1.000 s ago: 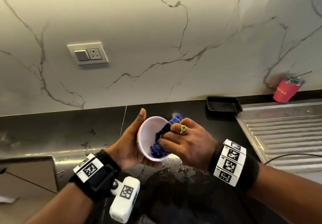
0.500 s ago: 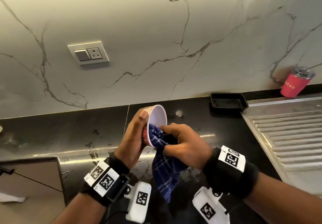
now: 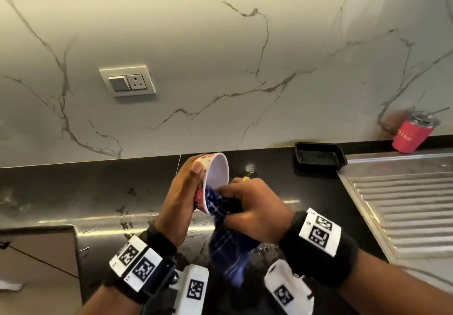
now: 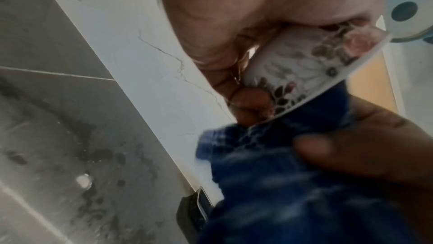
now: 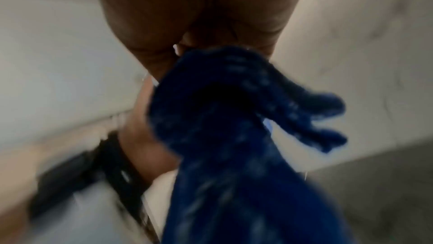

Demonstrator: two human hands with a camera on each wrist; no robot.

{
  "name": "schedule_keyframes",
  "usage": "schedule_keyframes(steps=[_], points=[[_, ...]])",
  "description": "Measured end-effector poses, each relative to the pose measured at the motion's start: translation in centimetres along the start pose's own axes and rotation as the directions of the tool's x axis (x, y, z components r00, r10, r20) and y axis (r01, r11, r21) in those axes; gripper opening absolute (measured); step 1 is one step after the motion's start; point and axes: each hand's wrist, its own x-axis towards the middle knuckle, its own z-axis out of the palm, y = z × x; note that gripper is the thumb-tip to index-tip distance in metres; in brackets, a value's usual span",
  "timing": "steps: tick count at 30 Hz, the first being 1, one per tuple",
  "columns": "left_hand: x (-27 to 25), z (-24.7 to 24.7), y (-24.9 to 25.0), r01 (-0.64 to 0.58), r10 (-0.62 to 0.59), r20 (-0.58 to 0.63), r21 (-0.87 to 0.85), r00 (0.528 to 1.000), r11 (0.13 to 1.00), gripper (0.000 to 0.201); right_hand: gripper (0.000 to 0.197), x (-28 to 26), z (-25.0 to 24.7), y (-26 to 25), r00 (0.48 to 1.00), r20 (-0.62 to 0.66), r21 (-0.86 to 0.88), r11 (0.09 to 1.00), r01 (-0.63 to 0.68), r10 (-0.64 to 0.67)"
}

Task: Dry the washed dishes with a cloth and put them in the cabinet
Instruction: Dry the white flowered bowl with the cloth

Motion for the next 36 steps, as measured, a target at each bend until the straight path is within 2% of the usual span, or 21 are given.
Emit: schedule_keyframes(steps=[1,2,3,4,7,9,11,12,14,16,18,21,24,25,27,29,31,32,34,35,36], points=[[0.1,0.1,0.2,-0.025,0.025,-0.007,-0.003,1.0,1.0,0.076,0.035,0.1,-0.3,-0.2,0.997,0.017,0.258,0.963,-0.074,0.072],[0.2,0.2,0.4,-0.05,0.05,-0.007,0.001,0.999,0.999,0.08,0.031,0.0,-0.5,-0.3,0.993,0.036,0.453,0.884,-0.115,0.111],[0.3,0.2,0.6,-0.074,0.074,-0.002,0.012,0.997,0.997,0.082,0.029,-0.1,-0.5,-0.3,0.993,0.032,0.547,0.83,-0.111,0.112],[0.4,0.2,0.7,-0.093,0.093,0.008,0.022,0.996,0.995,0.083,0.029,-0.3,-0.5,-0.3,0.996,0.0,0.549,0.832,-0.079,0.094],[0.2,0.0,0.8,-0.074,0.074,0.056,-0.002,0.996,0.997,0.083,0.031,-0.9,0.6,0.9,0.986,-0.162,0.243,0.97,0.009,0.032],[-0.2,-0.2,0.4,-0.004,0.012,0.11,-0.079,0.994,0.997,0.086,0.029,-1.1,1.1,1.6,0.972,-0.237,0.123,0.991,0.042,-0.012],[-0.7,-0.5,0.0,0.074,-0.037,0.172,-0.217,0.984,0.973,0.084,0.026,-1.6,1.3,1.9,0.951,-0.269,-0.039,0.989,0.144,-0.149],[-0.9,-0.8,-0.1,0.124,-0.068,0.19,-0.301,0.979,0.946,0.084,0.026,-1.8,1.4,2.0,0.938,-0.247,-0.177,0.963,0.204,-0.244],[-1.1,-1.6,-0.3,0.264,-0.176,0.23,-0.439,0.957,0.859,0.097,0.033,-2.5,1.5,2.0,0.907,-0.146,-0.45,0.843,0.294,-0.394],[-1.2,-2.1,-0.4,0.448,-0.313,0.332,-0.505,0.89,0.738,0.101,0.03,-2.9,1.3,1.8,0.892,-0.043,-0.608,0.72,0.334,-0.45],[-1.4,-2.5,-0.8,0.573,-0.404,0.41,-0.511,0.817,0.641,0.099,0.021,-2.9,0.8,1.8,0.881,0.04,-0.685,0.629,0.368,-0.472],[-1.9,-3.3,-2.0,0.648,-0.501,0.413,-0.435,0.76,0.625,0.101,0.019,-3.0,0.0,2.4,0.837,0.159,-0.727,0.512,0.458,-0.523],[-2.0,-3.0,-2.1,0.633,-0.48,0.419,-0.423,0.771,0.648,0.109,0.023,-2.8,-0.1,2.2,0.818,0.248,-0.751,0.43,0.5,-0.519],[-1.9,-2.7,-1.9,0.604,-0.452,0.409,-0.427,0.792,0.672,0.103,0.024,-2.5,0.0,2.0,0.83,0.245,-0.754,0.441,0.488,-0.5],[-1.4,-1.9,-1.7,0.484,-0.389,0.312,-0.338,0.867,0.807,0.09,0.027,-1.7,0.4,1.7,0.884,0.23,-0.745,0.511,0.429,-0.407],[-1.0,-1.3,-1.2,0.326,-0.289,0.181,-0.228,0.94,0.917,0.084,0.027,-1.2,0.9,1.5,0.93,0.184,-0.657,0.664,0.357,-0.318],[-0.7,-0.7,-0.9,0.215,-0.204,0.075,-0.186,0.976,0.959,0.083,0.03,-1.0,1.4,0.7,0.978,0.058,-0.376,0.903,0.209,-0.202],[-0.6,-0.5,-0.9,0.172,-0.171,0.022,-0.173,0.985,0.97,0.083,0.03,-1.1,1.5,0.1,0.996,0.007,-0.186,0.978,0.092,-0.092],[-0.6,-0.4,-0.9,0.088,-0.094,-0.039,-0.149,0.995,0.985,0.082,0.023,-1.1,1.4,-0.7,0.997,-0.013,0.118,0.991,-0.07,0.072],[-0.8,-0.5,-0.8,0.048,-0.054,-0.044,-0.126,0.998,0.991,0.078,0.021,-1.2,1.4,-1.0,0.996,0.003,0.171,0.981,-0.093,0.094],[-0.9,-0.6,-0.8,0.015,-0.019,-0.042,-0.082,0.999,0.996,0.071,0.021,-1.2,1.4,-1.1,0.997,0.013,0.142,0.987,-0.075,0.074]])
